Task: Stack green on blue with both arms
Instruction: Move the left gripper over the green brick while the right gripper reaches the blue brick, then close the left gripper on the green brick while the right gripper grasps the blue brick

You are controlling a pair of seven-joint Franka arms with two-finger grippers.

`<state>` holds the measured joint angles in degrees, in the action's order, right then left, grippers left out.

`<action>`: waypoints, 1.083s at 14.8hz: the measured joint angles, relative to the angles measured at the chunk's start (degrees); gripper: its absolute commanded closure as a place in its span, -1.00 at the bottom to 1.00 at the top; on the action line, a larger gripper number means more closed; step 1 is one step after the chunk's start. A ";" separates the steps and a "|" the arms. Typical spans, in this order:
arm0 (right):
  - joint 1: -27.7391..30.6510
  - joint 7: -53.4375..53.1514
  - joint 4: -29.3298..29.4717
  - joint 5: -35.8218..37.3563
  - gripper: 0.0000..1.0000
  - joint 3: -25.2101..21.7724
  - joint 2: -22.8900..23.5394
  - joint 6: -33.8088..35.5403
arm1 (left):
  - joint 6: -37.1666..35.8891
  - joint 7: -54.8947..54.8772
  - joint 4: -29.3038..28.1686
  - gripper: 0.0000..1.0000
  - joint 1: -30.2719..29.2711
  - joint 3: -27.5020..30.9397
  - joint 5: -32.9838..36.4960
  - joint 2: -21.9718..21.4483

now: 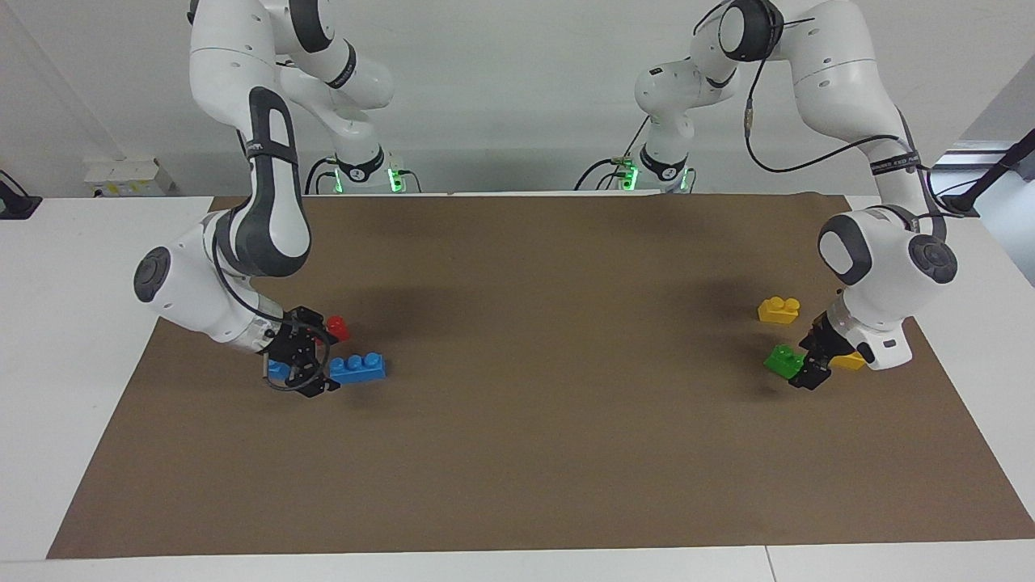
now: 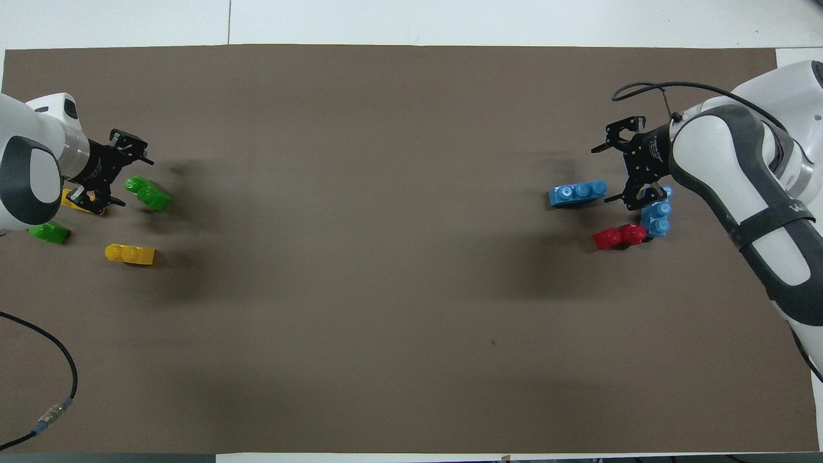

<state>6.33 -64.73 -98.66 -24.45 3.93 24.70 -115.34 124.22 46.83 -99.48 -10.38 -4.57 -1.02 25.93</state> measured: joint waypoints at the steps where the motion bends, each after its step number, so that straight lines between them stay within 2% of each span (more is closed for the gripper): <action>1: 0.05 0.48 -0.82 -0.31 -0.94 -0.04 0.00 -0.58 | 0.94 0.02 -0.97 -1.00 0.00 0.00 0.00 0.00; 13: 0.84 3.21 -6.56 -2.00 -0.94 -0.23 0.00 -8.17 | 2.21 0.08 -2.27 -1.00 -0.01 0.00 0.01 0.00; 16: 0.84 3.43 -6.81 -3.63 -0.85 -0.22 0.00 -8.64 | 2.48 0.08 -2.27 -1.00 -0.01 0.00 0.01 0.00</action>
<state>7.17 -61.30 -105.48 -28.08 3.70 24.70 -123.98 126.70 46.91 -101.74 -10.39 -4.57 -1.02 25.92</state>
